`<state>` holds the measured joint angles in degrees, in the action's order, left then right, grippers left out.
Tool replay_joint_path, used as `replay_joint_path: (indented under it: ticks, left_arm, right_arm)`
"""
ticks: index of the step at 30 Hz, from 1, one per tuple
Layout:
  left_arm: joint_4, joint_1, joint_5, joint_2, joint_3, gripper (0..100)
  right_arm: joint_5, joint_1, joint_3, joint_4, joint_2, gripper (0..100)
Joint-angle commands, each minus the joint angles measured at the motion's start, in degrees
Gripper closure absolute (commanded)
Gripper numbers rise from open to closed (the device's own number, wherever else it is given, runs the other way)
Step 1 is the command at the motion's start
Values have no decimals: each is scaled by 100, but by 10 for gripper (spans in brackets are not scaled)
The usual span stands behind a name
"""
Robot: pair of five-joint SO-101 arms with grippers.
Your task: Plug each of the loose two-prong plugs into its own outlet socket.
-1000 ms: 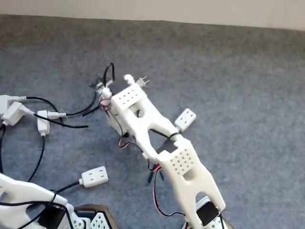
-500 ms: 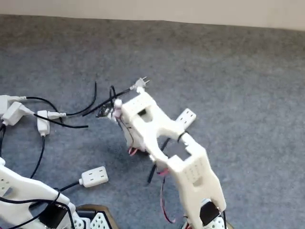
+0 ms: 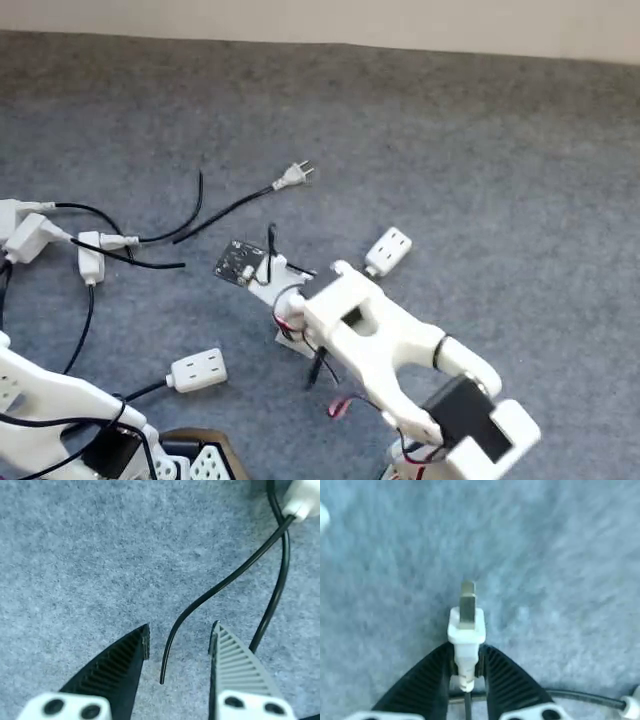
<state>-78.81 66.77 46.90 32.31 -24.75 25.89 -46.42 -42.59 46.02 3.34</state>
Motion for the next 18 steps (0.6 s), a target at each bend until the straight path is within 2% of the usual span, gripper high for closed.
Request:
replay_joint_path:
  ticks: [1, 4, 6, 15, 18]
  left_arm:
    - [-53, -40, -26, -356, -171, 789]
    - [-53, -40, -26, -356, -101, 789]
    - [-26, -57, -18, -356, 57, 789]
    - [0, -84, -18, -356, 119, 789]
    - [0, -84, -18, -356, 119, 789]
  right_arm:
    - [-88, -154, -312, -136, 303, 902]
    - [-88, -119, -312, -57, 312, 731]
    - [-88, -101, -312, -48, 312, 659]
    - [-53, 259, -251, -40, 259, 653]
    - [-53, 259, -251, 66, 295, 735]
